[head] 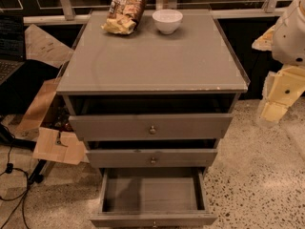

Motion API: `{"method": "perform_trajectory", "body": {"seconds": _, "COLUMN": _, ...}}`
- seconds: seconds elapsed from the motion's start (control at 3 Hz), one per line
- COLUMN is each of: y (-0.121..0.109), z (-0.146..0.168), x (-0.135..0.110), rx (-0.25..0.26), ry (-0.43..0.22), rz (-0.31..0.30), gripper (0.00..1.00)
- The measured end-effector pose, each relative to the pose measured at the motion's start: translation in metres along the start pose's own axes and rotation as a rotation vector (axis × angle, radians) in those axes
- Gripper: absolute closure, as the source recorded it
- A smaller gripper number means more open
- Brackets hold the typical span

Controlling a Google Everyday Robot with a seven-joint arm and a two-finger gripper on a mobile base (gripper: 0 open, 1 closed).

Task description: Close bottom drawer

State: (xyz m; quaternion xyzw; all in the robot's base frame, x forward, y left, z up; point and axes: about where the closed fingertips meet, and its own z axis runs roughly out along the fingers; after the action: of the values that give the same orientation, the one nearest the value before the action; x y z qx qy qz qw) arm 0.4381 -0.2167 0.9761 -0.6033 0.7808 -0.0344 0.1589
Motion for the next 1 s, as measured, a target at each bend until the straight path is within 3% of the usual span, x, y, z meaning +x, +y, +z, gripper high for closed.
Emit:
{"method": "perform_trajectory", "body": {"seconds": 0.33, "y": 0.001, "z": 0.001, "x": 0.001, "rx": 0.002, "ry": -0.003, "rz": 0.003, "gripper": 0.0}}
{"method": "perform_trajectory", "body": {"seconds": 0.67, "y": 0.008, "z": 0.009, "x": 0.008, "rx": 0.019, "ry": -0.048, "rz": 0.05, "gripper": 0.0}}
{"method": "perform_trajectory", "body": {"seconds": 1.0, "y": 0.026, "z": 0.031, "x": 0.018, "rx": 0.017, "ry": -0.14, "rz": 0.103, "gripper": 0.0}}
